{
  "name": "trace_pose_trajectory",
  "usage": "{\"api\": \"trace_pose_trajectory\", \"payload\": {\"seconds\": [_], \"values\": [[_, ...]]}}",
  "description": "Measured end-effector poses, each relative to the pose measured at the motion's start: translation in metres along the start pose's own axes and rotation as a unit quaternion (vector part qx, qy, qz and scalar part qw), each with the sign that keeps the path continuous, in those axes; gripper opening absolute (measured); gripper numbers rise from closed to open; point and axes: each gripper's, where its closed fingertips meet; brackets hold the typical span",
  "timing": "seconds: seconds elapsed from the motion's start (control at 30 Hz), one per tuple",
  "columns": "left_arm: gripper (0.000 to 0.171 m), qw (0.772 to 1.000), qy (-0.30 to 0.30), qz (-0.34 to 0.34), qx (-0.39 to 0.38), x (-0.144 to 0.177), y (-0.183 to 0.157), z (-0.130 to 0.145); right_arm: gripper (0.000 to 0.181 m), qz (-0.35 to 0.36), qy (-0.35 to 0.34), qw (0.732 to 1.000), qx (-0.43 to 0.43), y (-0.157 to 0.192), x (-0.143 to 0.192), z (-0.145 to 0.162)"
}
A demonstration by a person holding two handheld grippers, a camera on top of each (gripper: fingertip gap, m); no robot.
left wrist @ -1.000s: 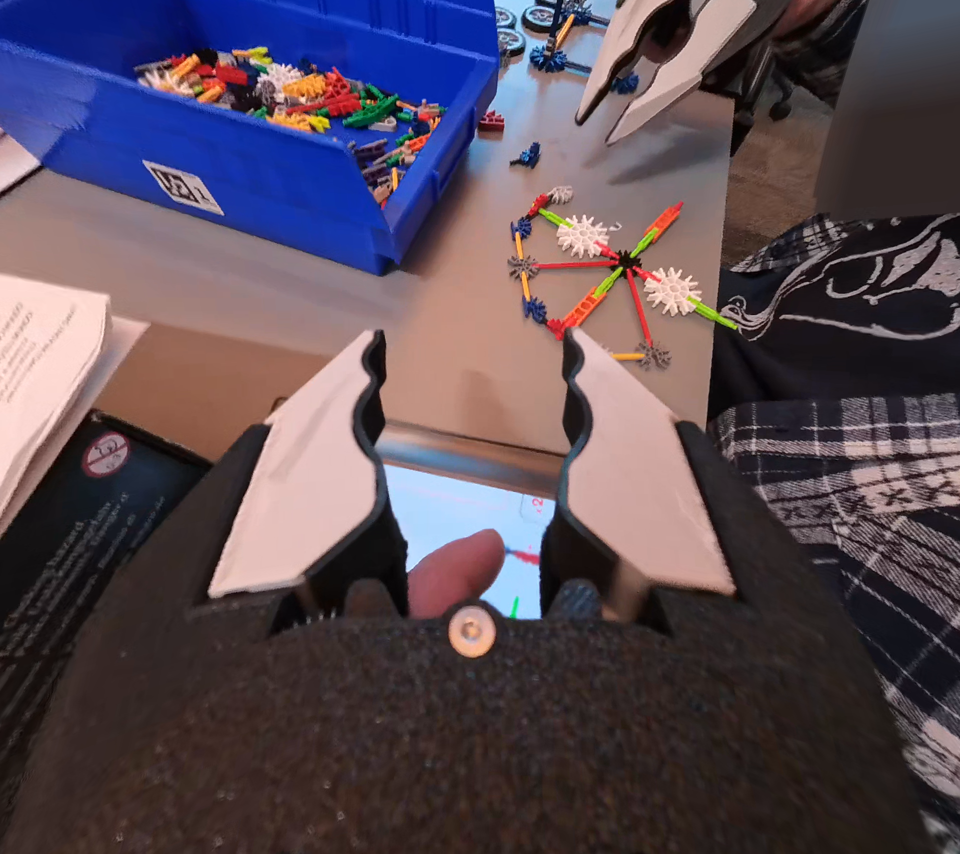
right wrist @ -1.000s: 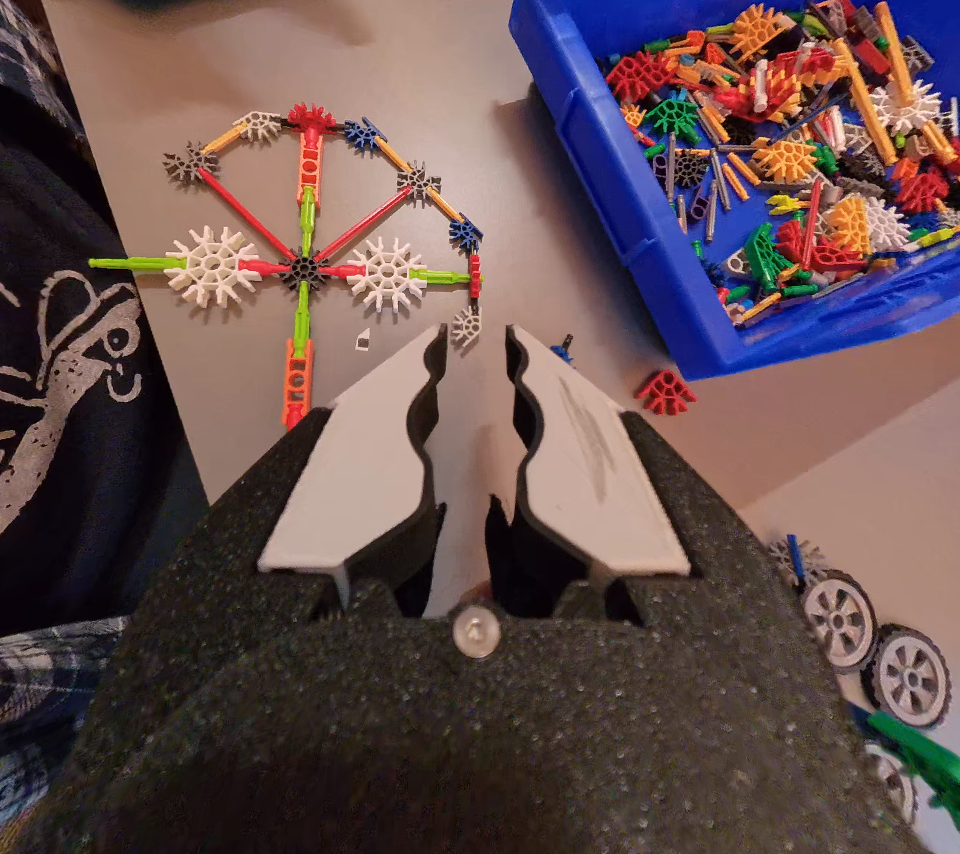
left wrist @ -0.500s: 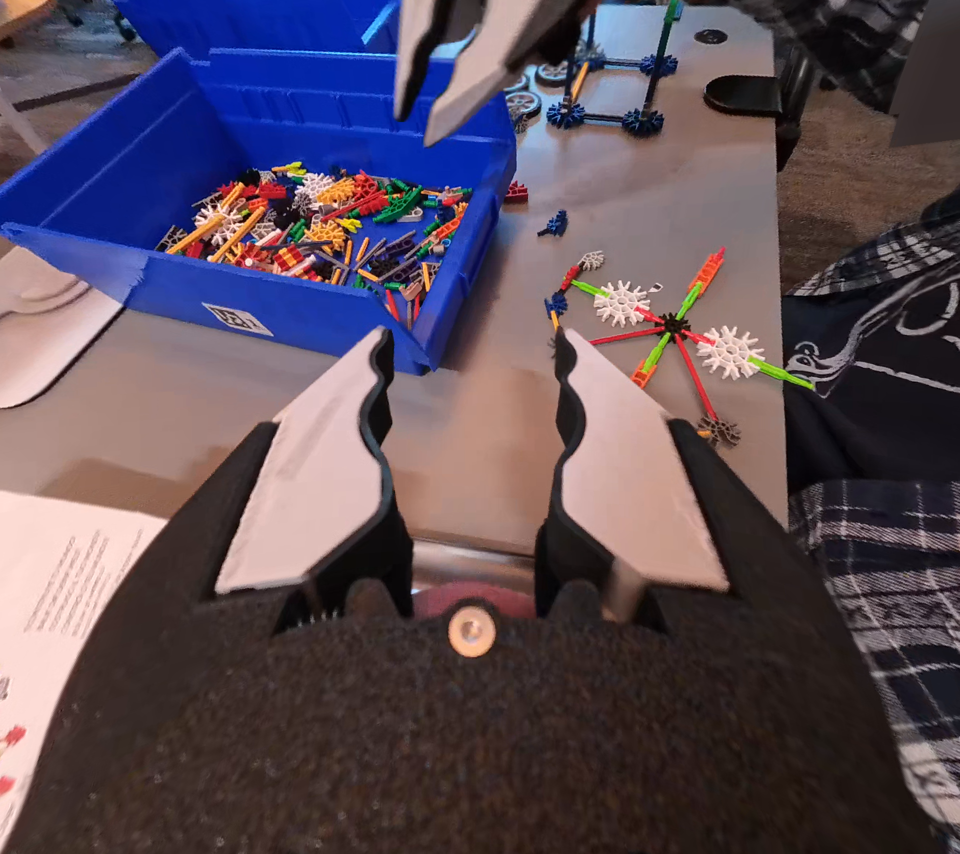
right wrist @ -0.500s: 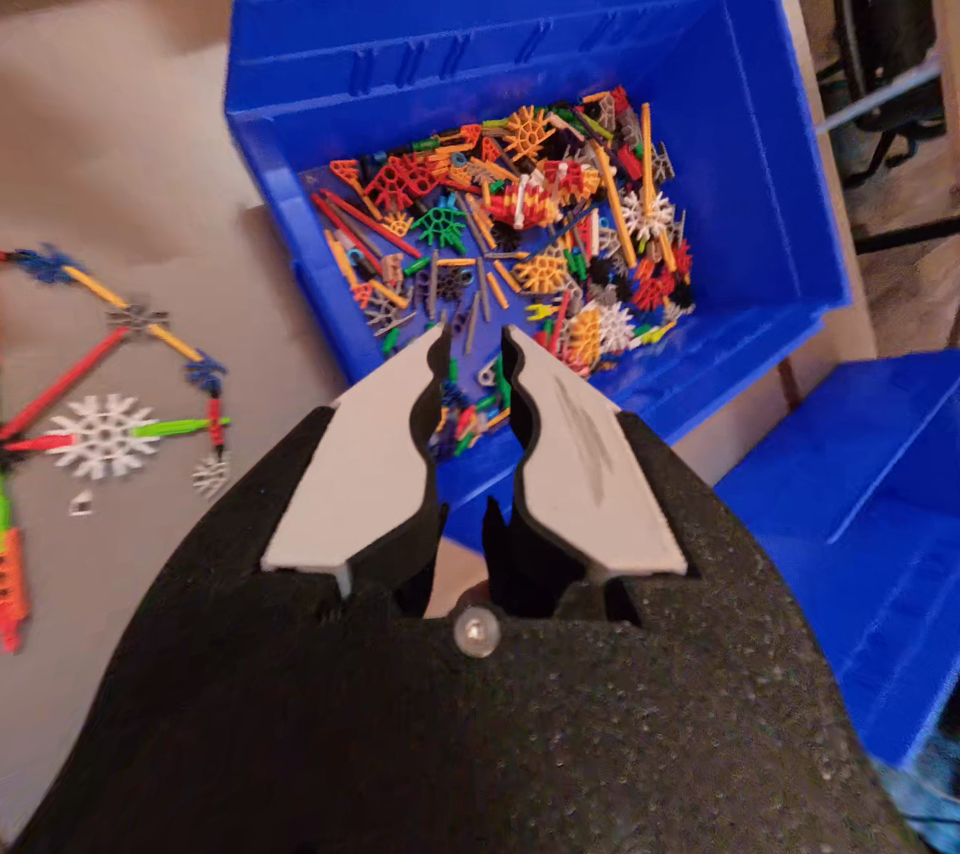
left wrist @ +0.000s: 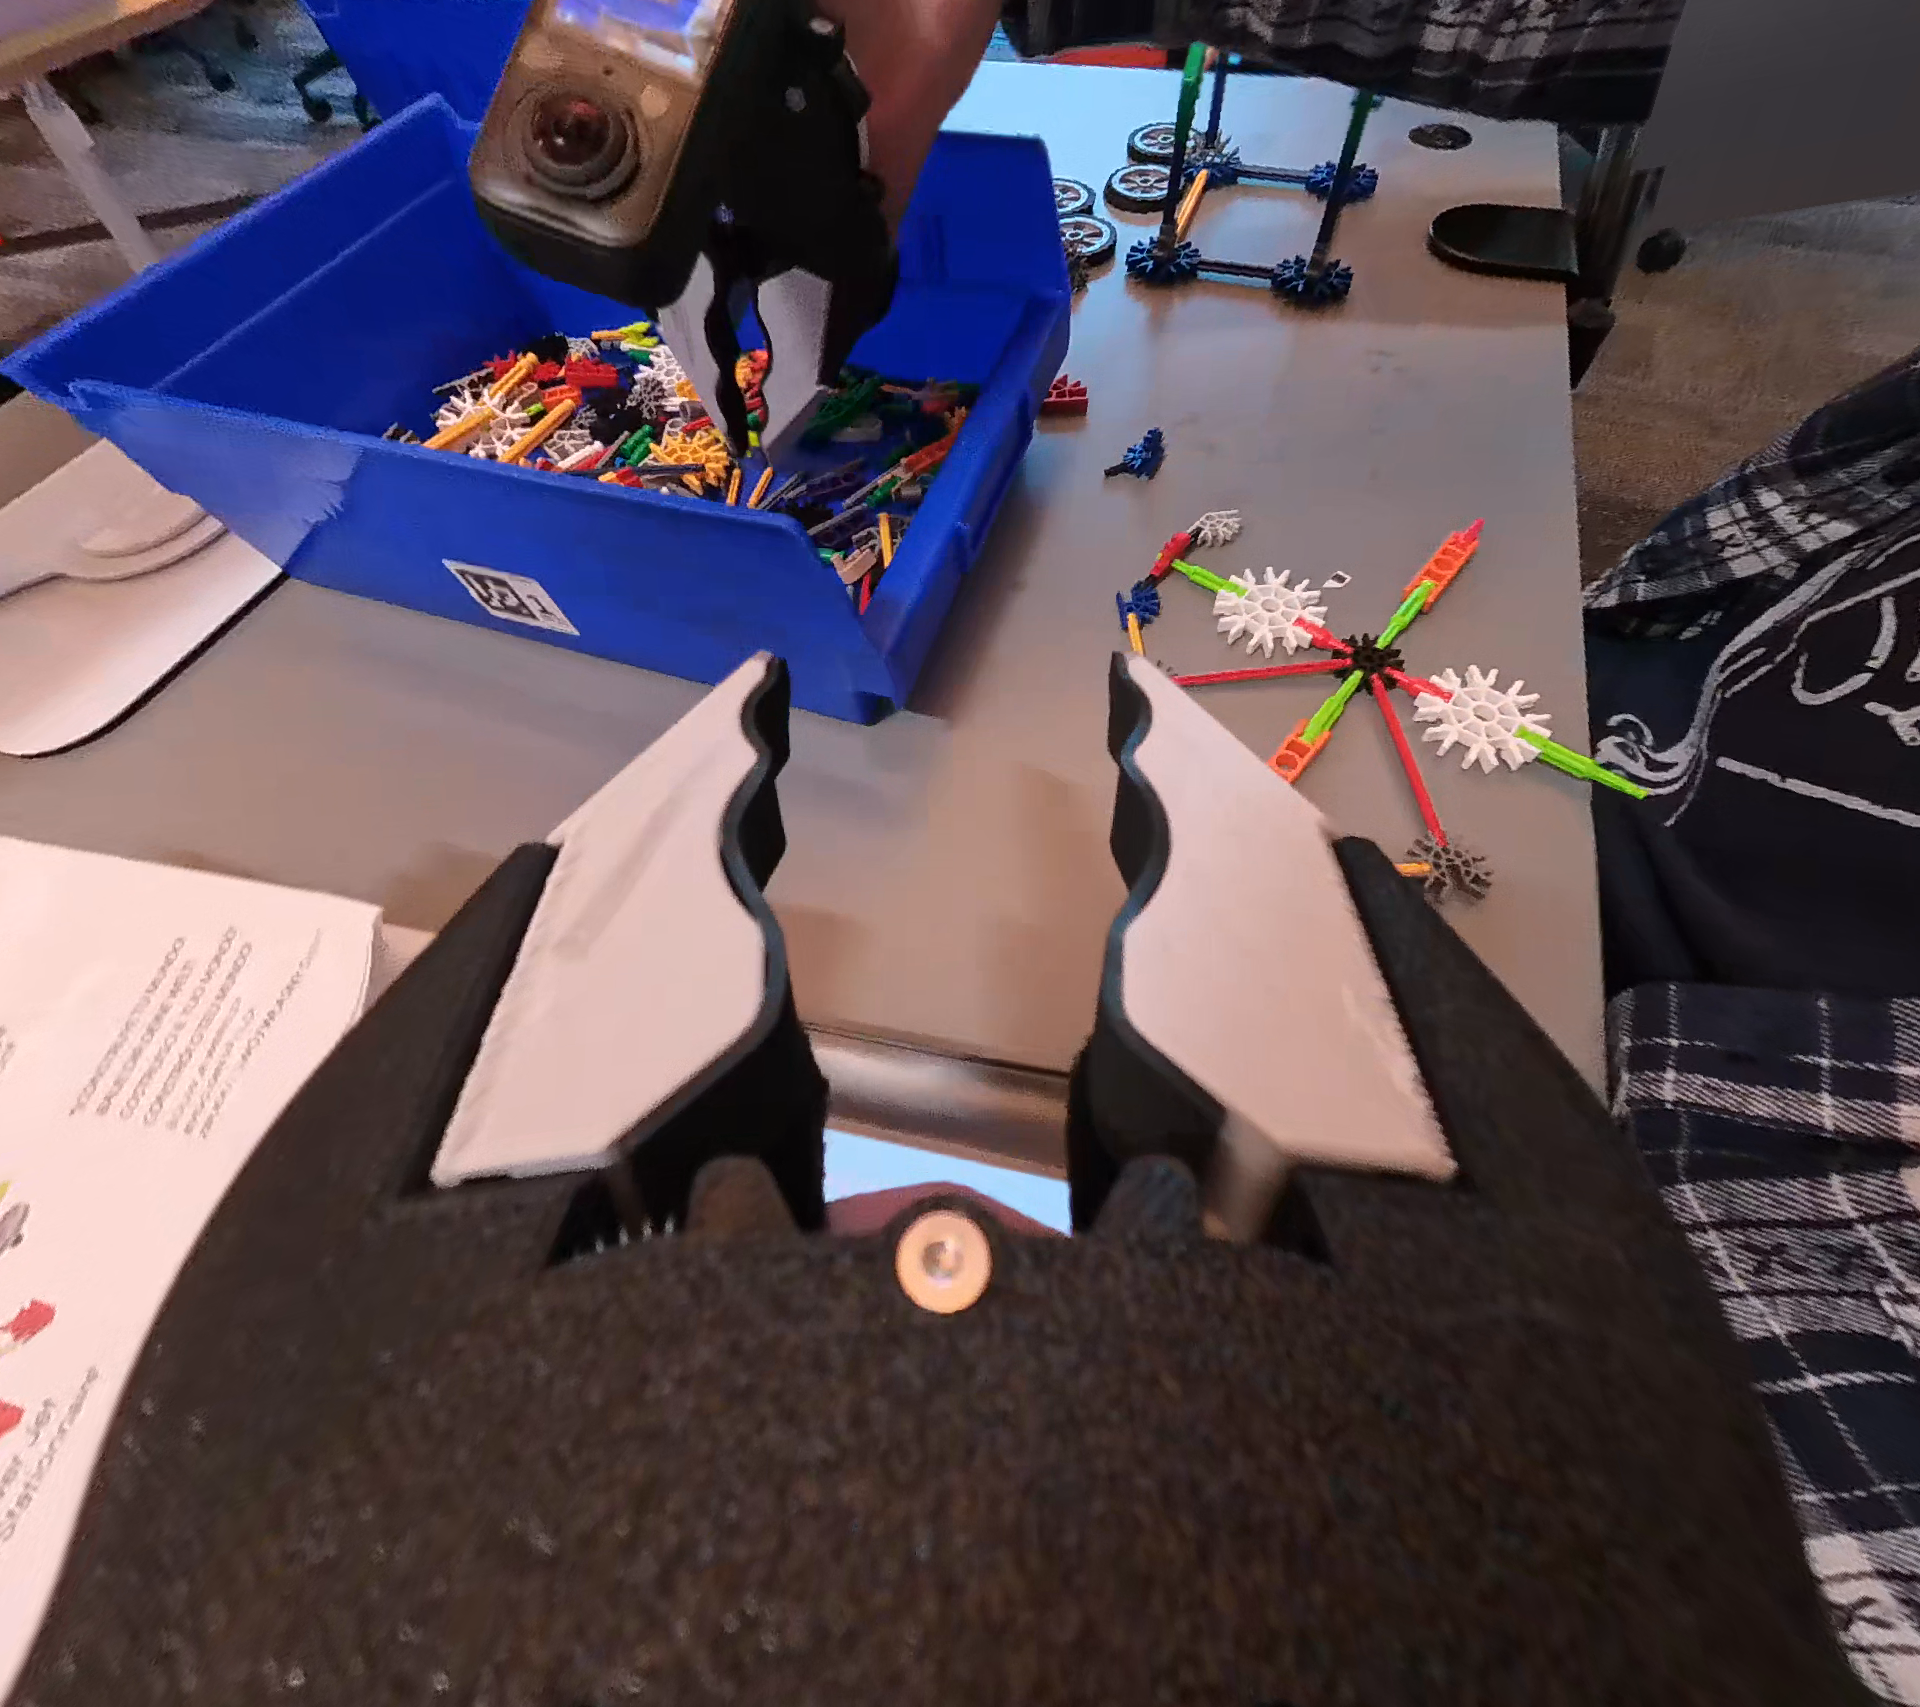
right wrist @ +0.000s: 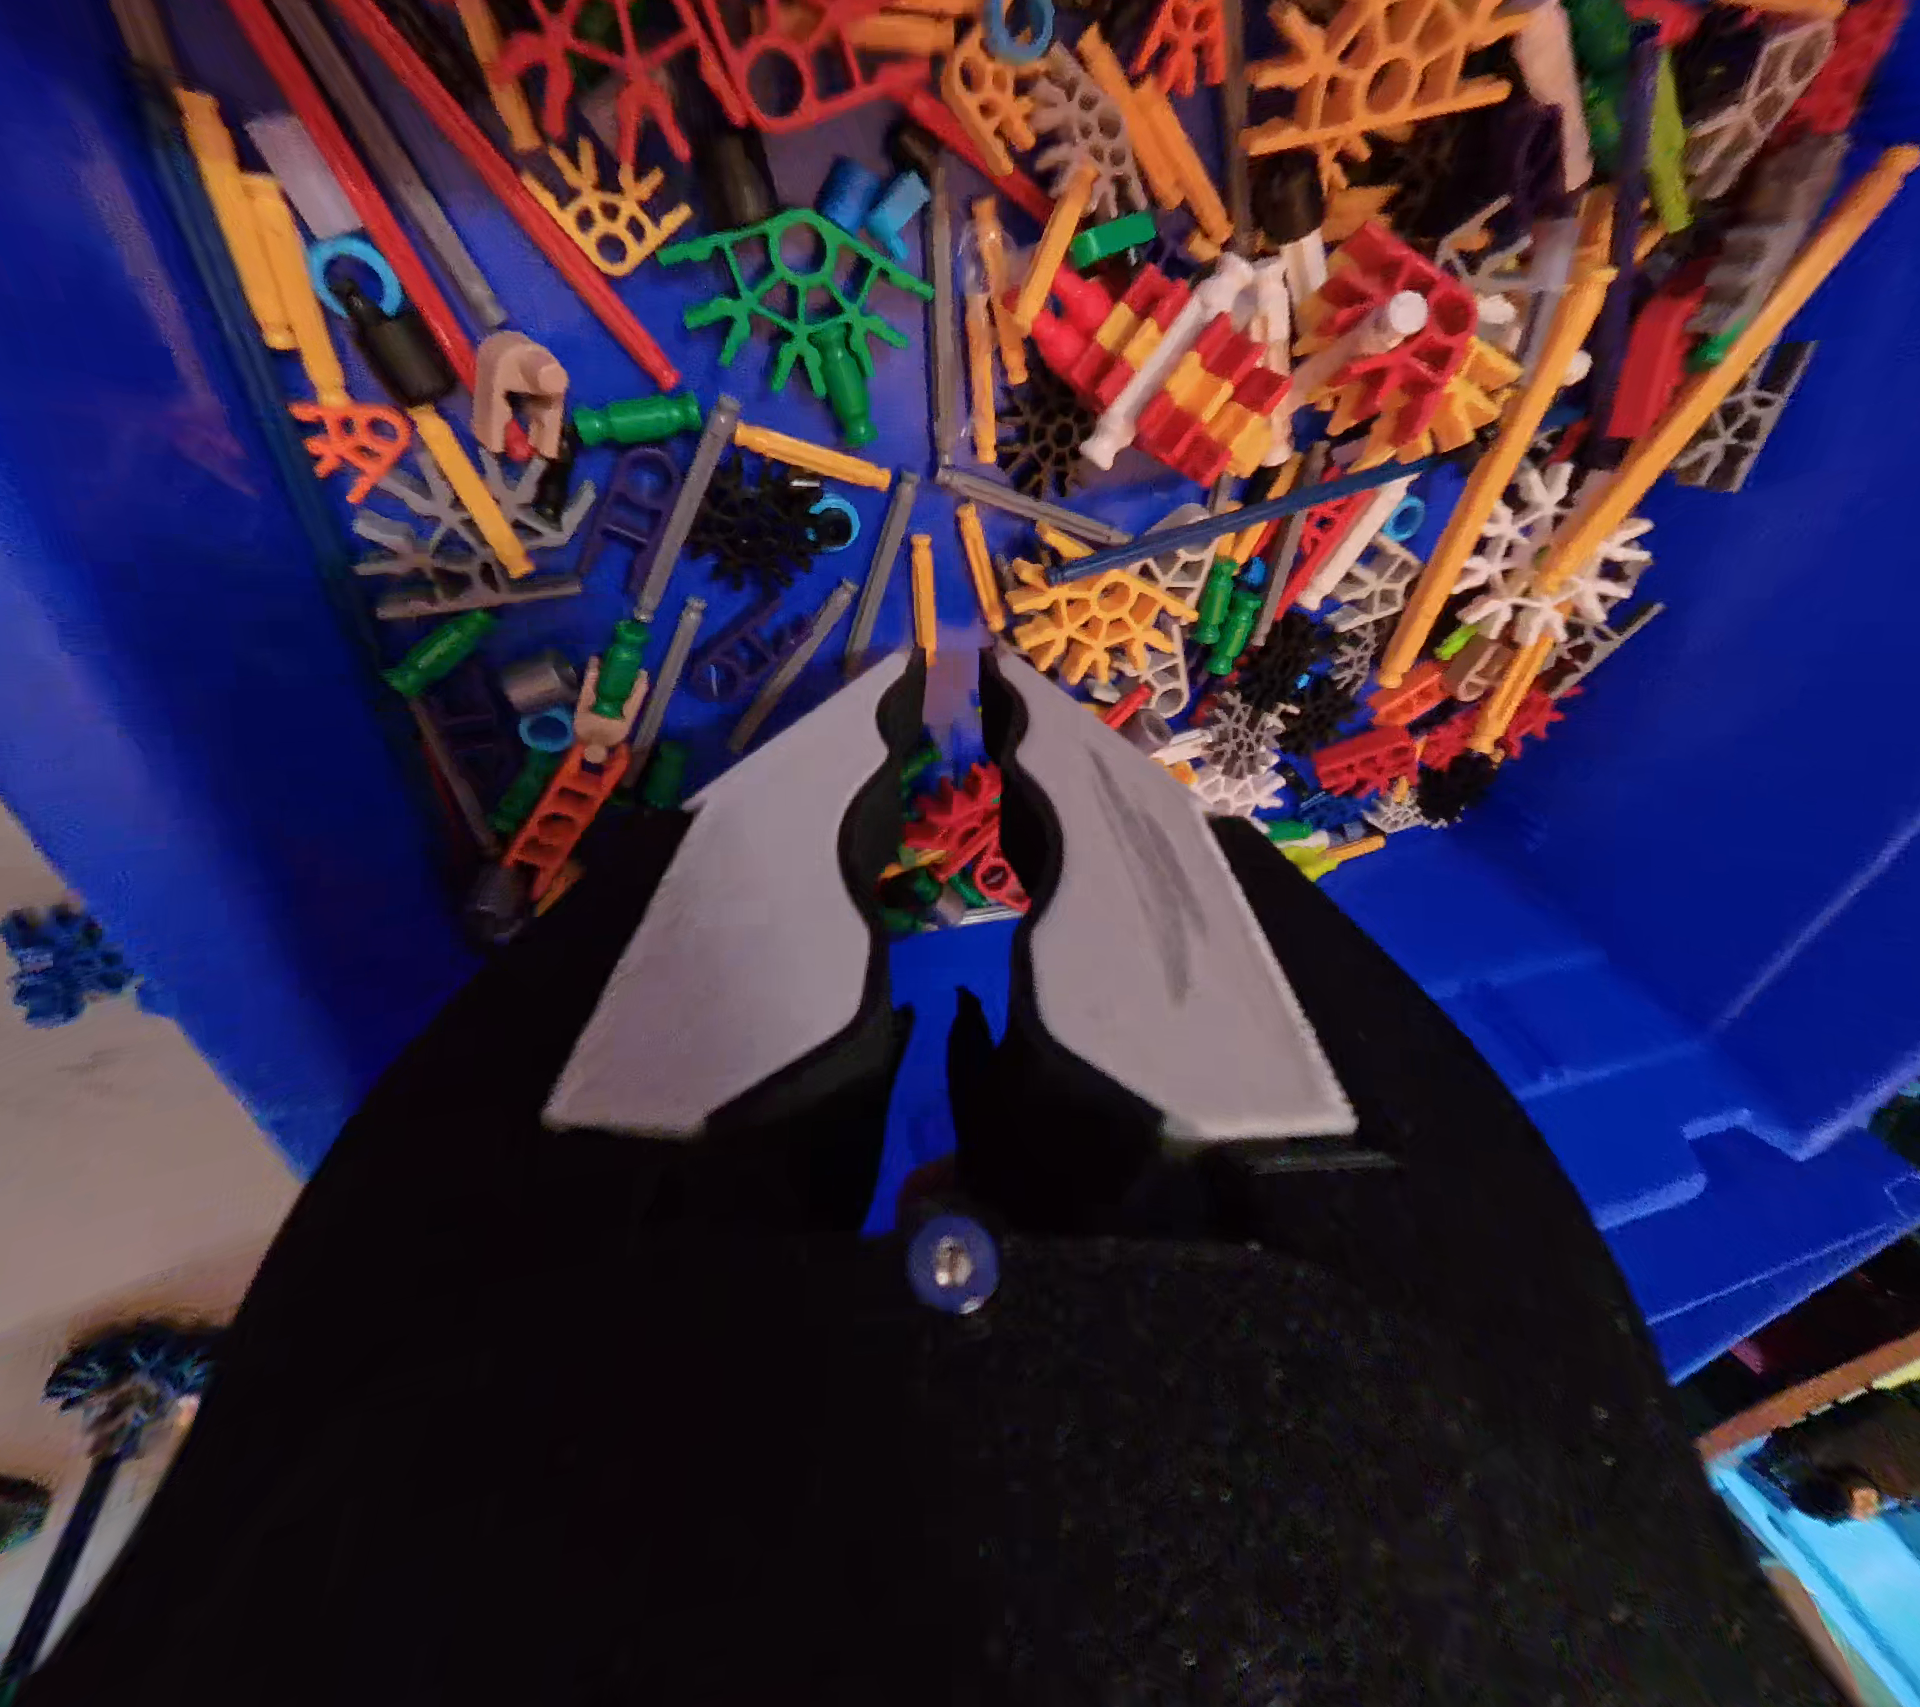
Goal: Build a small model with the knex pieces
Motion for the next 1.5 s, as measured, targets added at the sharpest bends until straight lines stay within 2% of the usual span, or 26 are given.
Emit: {"api": "trace_pose_trajectory", "payload": {"seconds": [0.2,0.33,0.53,0.67,0.83,1.0,1.1,1.33,1.5], "values": [[0.061,1.0,-0.008,0.007,0.003,0.0,0.0,-0.002,0.01,-0.033,0.001,0.999,0.019,0.006,-0.004,-0.006],[0.061,1.0,-0.01,0.009,0.006,-0.002,0.001,-0.002,0.003,-0.033,0.003,0.999,0.021,0.007,-0.007,-0.008],[0.061,1.0,-0.004,0.013,-0.001,-0.005,-0.002,-0.003,0.002,-0.037,-0.013,0.999,0.01,0.006,-0.003,-0.009],[0.061,1.0,-0.004,0.018,-0.007,-0.005,-0.005,-0.007,0.002,-0.025,-0.034,0.999,-0.017,0.0,0.016,-0.009],[0.06,0.999,0.006,0.039,-0.028,-0.011,-0.016,-0.013,0.001,-0.008,-0.09,0.992,-0.092,0.003,0.066,-0.003],[0.06,0.992,0.052,0.081,-0.075,-0.027,-0.037,-0.005,0.001,-0.022,-0.165,0.972,-0.164,0.053,0.12,0.001],[0.06,0.986,0.079,0.108,-0.1,-0.038,-0.049,0.004,0.001,-0.046,-0.198,0.955,-0.218,0.097,0.133,0.01],[0.057,0.958,0.121,0.194,-0.175,-0.064,-0.091,0.008,0.001,-0.088,-0.202,0.919,-0.327,0.179,0.102,0.036],[0.061,0.924,0.16,0.256,-0.234,-0.086,-0.123,0.022,0.001,-0.092,-0.196,0.908,-0.358,0.203,0.086,0.04]]}}
Point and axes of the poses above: each gripper's, where its closed fingertips meet, x back along the fingers, z out of its underside, y = z × x across the jaws, and after that the axes turned 4 degrees about -x, right-handed
